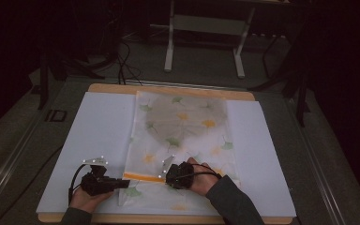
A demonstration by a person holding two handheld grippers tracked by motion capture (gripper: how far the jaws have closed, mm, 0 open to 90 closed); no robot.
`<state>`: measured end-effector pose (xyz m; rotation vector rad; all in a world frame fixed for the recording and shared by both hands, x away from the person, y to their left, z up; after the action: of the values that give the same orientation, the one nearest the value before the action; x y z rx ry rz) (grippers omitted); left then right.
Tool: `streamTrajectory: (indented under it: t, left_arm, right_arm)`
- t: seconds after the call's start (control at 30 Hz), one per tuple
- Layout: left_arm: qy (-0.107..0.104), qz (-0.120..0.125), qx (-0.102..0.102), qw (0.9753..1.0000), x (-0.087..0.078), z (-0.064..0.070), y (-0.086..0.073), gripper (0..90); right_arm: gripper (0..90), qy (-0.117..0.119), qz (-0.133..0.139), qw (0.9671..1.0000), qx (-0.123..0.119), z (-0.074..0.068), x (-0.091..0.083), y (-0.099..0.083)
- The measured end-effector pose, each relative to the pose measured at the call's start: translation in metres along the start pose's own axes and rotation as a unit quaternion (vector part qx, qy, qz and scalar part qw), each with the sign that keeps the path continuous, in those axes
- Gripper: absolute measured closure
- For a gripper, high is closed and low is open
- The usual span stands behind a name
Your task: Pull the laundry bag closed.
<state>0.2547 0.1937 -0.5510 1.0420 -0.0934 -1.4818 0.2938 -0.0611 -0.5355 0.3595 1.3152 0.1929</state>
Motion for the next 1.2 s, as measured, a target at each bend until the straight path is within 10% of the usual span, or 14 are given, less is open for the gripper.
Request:
streamTrajectory:
  t: [1.2]
  left_arm:
    - [-0.001, 0.003, -0.004, 1.0, -0.001, -0.001, -0.001, 87.8]
  right_arm:
    - [86.4, -0.005, -0.009, 0.9999, 0.009, 0.003, -0.008, -0.018]
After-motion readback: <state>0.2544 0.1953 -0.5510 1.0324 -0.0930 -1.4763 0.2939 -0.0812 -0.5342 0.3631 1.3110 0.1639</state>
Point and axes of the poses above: each handheld gripper's, and its own axes: x roughly forward along the jaws, y roughly out of its top, z roughly to its right, the point moved 3 cm from there along x, roughly forward along the jaws, and after that the axes turned 7 degrees about -y, right-handed, at the moved point
